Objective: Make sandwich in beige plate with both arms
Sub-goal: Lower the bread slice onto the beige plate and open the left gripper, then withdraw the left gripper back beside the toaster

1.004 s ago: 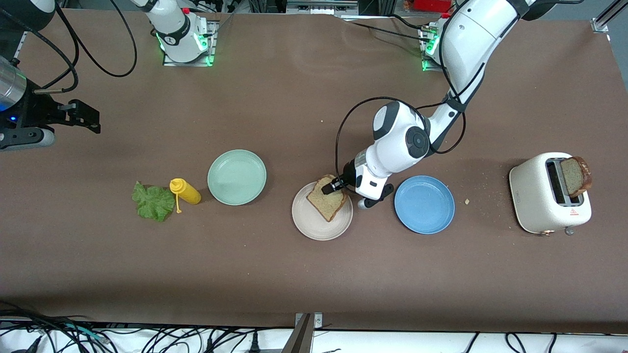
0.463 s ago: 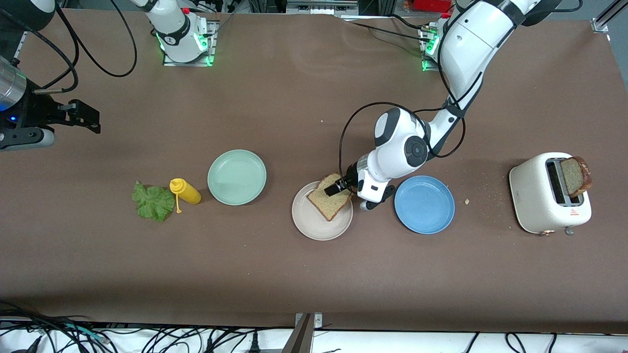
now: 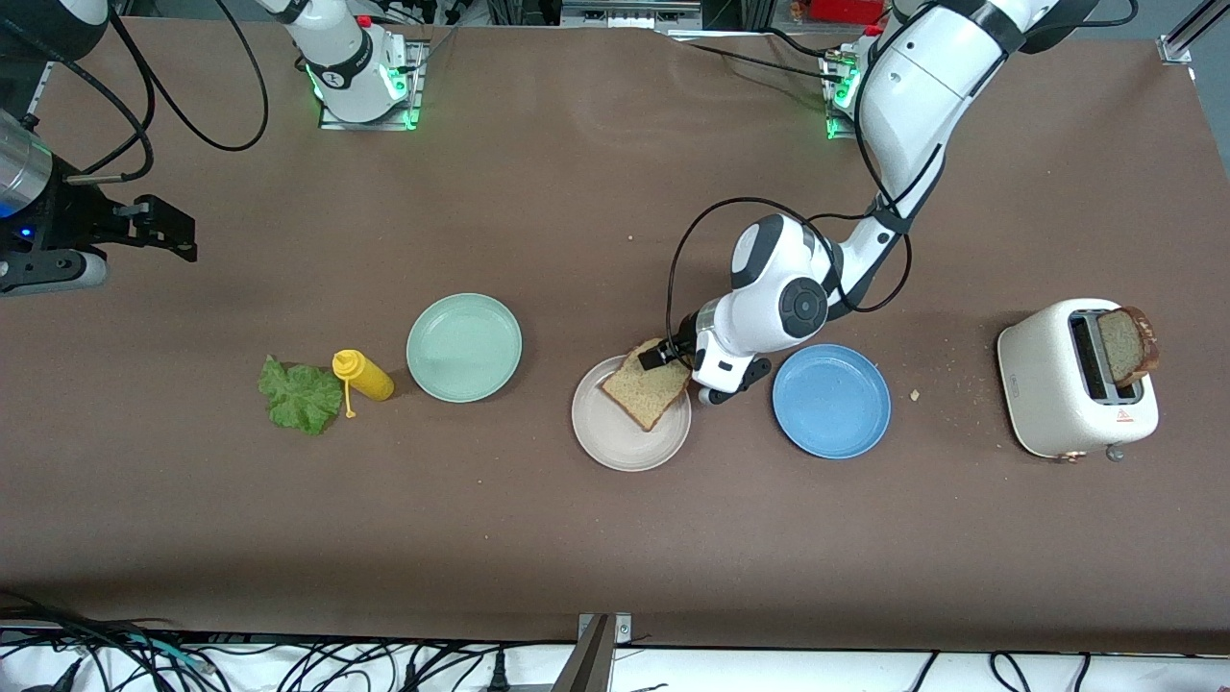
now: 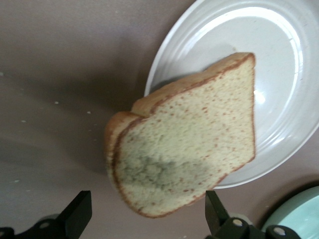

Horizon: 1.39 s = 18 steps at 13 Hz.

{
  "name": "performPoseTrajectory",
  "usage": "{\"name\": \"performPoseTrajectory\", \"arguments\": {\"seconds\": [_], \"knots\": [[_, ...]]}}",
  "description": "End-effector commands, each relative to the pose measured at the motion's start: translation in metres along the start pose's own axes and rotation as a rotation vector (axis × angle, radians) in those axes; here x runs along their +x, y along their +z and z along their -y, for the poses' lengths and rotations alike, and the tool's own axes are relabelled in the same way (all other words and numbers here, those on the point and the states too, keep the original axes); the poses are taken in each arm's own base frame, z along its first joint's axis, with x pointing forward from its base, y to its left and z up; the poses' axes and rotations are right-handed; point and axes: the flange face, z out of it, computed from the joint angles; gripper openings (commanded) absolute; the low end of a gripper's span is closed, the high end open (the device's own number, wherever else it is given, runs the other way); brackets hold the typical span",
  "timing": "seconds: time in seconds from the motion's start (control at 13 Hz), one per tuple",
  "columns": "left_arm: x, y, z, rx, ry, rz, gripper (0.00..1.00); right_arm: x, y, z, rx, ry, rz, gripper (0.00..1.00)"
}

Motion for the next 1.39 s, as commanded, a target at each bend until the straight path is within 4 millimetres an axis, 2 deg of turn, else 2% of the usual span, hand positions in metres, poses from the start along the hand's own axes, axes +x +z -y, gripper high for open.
{"name": "performPoseTrajectory", "arguments": {"seconds": [0.0,0.15,0.46,0.69,0.85,1.08,1.24,1.31], "knots": [[-0.004,-0.046,-0.003,0.055,0.029,0.002,1.00,-0.002,-0.005,0.004,-0.004,0.010,-0.008,1.00],[-0.010,-0.099,-0.003,0.062,0.034,-0.003,1.00,-0.002,-0.005,0.004,-0.004,0.010,-0.009,1.00],[-0.007,-0.208,0.021,0.179,0.092,-0.140,1.00,-0.002,-0.005,0.004,-0.004,0.010,-0.008,1.00],[0.007,-0.284,0.050,0.274,0.109,-0.222,1.00,-0.001,-0.004,0.004,-0.004,0.010,-0.006,1.00],[0.026,-0.338,0.069,0.280,0.126,-0.236,1.00,-0.002,-0.005,0.006,-0.004,0.007,-0.008,1.00],[0.040,-0.390,0.098,0.295,0.152,-0.269,1.00,-0.001,-0.003,0.004,-0.004,0.010,-0.005,1.00],[0.051,-0.413,0.119,0.299,0.211,-0.283,1.00,-0.001,-0.003,0.003,-0.012,0.009,-0.006,1.00],[0.054,-0.413,0.126,0.307,0.238,-0.275,1.00,0.000,0.000,0.003,-0.014,0.007,-0.001,1.00]]}}
